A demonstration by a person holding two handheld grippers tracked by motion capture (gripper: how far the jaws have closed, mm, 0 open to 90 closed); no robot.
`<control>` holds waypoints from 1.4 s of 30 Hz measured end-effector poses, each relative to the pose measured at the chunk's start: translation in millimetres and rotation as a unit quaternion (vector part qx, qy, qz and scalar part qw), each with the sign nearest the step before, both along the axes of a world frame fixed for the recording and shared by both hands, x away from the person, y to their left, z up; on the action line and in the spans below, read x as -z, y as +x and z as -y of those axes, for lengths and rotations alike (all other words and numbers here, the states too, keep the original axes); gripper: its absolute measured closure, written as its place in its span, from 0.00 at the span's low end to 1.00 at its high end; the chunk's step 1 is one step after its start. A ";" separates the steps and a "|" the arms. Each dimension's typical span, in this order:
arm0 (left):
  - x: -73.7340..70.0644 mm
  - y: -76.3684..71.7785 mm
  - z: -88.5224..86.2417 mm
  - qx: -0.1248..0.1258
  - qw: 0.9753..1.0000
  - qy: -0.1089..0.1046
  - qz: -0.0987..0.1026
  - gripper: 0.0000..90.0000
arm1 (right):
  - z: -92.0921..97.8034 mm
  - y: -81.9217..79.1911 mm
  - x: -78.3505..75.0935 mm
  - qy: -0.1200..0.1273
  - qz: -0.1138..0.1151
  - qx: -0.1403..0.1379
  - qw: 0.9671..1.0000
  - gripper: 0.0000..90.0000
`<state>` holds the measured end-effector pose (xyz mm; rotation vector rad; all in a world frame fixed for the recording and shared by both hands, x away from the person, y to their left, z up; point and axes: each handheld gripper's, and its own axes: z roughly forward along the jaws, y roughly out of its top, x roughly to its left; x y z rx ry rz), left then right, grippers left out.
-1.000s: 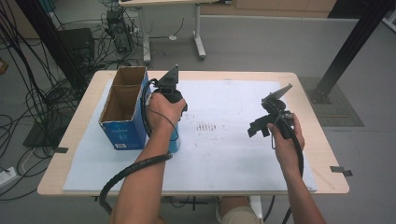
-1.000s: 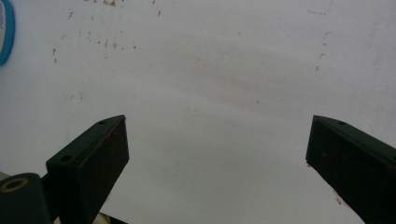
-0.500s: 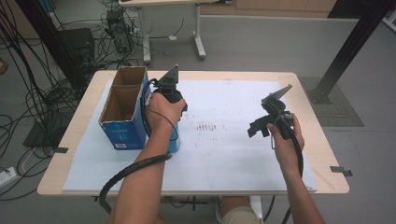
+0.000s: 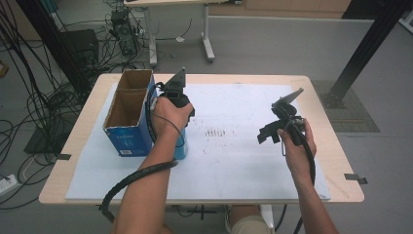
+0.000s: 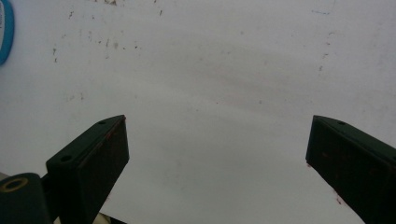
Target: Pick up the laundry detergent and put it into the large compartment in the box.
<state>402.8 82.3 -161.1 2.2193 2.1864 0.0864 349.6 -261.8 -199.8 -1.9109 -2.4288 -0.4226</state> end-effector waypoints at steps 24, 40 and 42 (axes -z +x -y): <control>-149.7 -3.7 -5.5 0.055 0.997 -0.015 0.043 0.42 | -8.9 -1.2 -9.2 -0.007 0.004 -0.008 1.000 0.06; -283.1 9.3 -47.5 0.058 0.996 0.011 0.070 0.42 | -9.4 -4.2 -18.2 -0.018 0.004 -0.004 1.000 0.06; -287.9 11.6 -55.8 0.056 0.996 0.015 0.070 0.42 | -9.2 -4.6 -19.6 -0.018 0.003 0.000 1.000 0.06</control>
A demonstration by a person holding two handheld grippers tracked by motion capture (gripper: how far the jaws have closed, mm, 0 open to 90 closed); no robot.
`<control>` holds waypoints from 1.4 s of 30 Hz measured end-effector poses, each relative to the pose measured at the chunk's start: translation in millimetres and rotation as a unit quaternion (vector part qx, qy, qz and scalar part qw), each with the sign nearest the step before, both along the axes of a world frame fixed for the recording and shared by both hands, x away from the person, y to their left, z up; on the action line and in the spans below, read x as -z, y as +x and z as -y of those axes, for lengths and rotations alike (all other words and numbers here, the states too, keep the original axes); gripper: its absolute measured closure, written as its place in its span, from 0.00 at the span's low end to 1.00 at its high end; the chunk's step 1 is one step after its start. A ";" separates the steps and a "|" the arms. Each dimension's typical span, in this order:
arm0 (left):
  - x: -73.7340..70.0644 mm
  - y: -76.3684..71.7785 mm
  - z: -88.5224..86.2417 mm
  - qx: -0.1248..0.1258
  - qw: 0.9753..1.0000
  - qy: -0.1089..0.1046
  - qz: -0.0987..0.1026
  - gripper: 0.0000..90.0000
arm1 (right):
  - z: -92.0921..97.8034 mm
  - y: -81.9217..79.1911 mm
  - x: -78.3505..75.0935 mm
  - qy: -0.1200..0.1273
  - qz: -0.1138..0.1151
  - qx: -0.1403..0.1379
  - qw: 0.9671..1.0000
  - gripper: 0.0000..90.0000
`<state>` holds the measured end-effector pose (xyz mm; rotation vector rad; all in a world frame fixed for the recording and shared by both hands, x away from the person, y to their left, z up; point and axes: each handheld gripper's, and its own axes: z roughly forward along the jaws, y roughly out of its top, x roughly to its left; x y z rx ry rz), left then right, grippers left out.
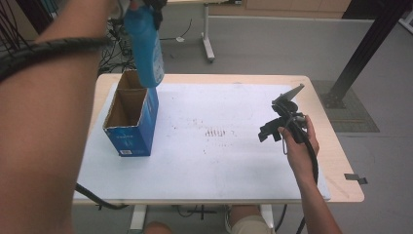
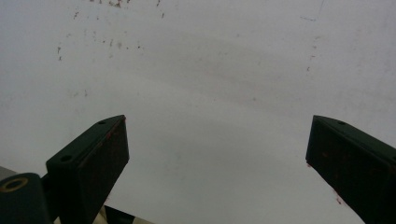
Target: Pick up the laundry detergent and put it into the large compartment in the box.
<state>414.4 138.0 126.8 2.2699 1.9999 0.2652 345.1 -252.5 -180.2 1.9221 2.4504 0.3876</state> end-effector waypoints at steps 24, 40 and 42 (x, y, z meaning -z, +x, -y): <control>64.9 15.3 -65.3 -0.035 0.999 0.013 -0.019 0.42 | -1.4 -2.3 1.5 -0.006 0.002 0.002 1.000 0.06; 116.6 23.0 -79.6 -0.032 0.999 0.011 -0.037 0.42 | -4.7 -2.9 3.1 -0.007 -0.001 0.001 1.000 0.06; 123.7 24.3 -81.0 -0.029 0.999 0.010 -0.041 0.42 | -4.0 -2.8 3.6 -0.007 -0.001 0.000 1.000 0.06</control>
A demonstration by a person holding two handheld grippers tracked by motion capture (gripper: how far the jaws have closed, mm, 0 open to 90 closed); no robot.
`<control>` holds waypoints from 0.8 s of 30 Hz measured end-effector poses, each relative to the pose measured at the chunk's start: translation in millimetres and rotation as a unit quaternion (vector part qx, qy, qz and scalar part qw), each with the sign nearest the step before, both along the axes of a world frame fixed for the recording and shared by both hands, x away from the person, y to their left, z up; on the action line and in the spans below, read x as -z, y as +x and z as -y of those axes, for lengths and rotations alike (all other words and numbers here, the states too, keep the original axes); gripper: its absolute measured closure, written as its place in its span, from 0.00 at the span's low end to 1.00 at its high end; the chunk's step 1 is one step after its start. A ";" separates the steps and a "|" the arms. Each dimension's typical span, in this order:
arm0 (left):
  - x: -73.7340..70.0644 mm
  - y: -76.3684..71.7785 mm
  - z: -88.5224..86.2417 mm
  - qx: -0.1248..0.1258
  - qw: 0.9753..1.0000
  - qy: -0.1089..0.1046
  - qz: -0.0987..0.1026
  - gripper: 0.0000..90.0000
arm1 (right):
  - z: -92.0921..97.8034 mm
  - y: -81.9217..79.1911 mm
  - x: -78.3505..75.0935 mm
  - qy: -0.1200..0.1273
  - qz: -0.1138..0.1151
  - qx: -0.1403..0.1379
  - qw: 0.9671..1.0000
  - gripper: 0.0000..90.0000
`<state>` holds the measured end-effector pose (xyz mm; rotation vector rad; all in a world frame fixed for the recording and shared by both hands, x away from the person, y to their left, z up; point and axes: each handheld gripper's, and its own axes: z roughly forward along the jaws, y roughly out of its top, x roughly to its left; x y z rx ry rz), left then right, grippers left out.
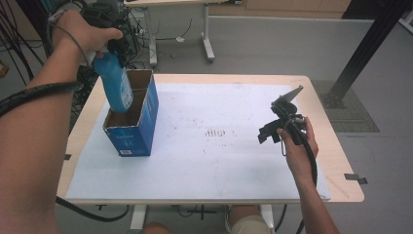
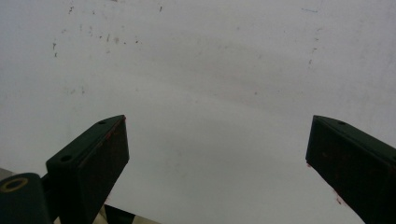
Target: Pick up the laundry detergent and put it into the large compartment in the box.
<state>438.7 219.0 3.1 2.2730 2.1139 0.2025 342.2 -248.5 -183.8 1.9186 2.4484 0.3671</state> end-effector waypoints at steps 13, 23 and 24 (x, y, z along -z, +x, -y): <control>55.4 6.0 -5.6 0.008 1.000 -0.007 -0.018 0.42 | -4.9 2.0 2.9 -0.003 -0.004 -0.004 1.000 0.06; 101.1 9.4 -2.8 0.010 0.999 -0.005 -0.033 0.42 | -7.0 3.1 5.5 -0.003 -0.006 -0.005 1.000 0.06; 104.8 10.1 -3.0 0.010 0.999 -0.005 -0.036 0.42 | -6.9 3.1 5.6 -0.004 -0.005 -0.005 1.000 0.06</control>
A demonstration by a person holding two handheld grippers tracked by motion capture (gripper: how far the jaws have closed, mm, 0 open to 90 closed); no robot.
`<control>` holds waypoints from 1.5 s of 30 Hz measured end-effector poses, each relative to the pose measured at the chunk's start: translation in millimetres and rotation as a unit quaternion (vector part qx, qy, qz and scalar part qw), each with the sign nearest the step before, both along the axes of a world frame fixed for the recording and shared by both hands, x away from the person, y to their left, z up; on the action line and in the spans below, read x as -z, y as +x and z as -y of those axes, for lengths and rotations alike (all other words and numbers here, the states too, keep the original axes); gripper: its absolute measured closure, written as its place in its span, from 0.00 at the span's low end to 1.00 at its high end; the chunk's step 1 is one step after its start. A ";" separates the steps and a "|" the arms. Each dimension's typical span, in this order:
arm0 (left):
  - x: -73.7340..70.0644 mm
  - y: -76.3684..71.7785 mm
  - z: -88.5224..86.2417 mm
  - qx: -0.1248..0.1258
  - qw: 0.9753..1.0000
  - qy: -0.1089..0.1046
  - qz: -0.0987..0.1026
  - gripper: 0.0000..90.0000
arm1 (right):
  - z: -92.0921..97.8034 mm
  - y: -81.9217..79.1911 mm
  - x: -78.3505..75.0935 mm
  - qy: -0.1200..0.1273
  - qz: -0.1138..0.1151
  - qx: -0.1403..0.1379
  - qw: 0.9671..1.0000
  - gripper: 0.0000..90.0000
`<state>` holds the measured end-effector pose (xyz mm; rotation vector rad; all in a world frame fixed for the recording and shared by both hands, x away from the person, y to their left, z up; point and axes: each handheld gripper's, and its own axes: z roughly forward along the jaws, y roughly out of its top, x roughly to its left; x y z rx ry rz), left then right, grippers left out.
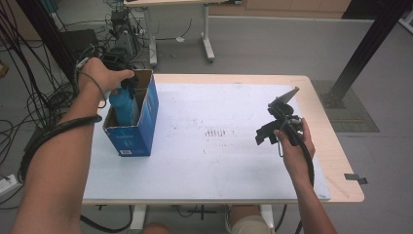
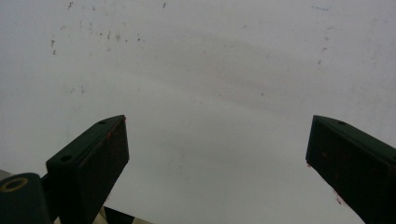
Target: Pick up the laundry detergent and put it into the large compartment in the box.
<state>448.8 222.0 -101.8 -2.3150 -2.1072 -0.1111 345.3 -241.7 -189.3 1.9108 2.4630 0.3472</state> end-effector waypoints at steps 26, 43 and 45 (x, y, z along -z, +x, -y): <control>56.5 0.6 -4.5 0.000 1.000 -0.001 -0.016 0.42 | -2.8 2.5 2.9 -0.003 -0.005 0.003 1.000 0.06; 57.8 0.1 -4.0 -0.006 1.000 0.000 -0.013 0.41 | -0.9 2.3 3.2 0.001 -0.006 0.003 1.000 0.06; 57.9 -0.1 -4.0 -0.006 1.000 0.000 -0.013 0.41 | -0.3 1.9 2.8 0.001 -0.005 0.004 1.000 0.06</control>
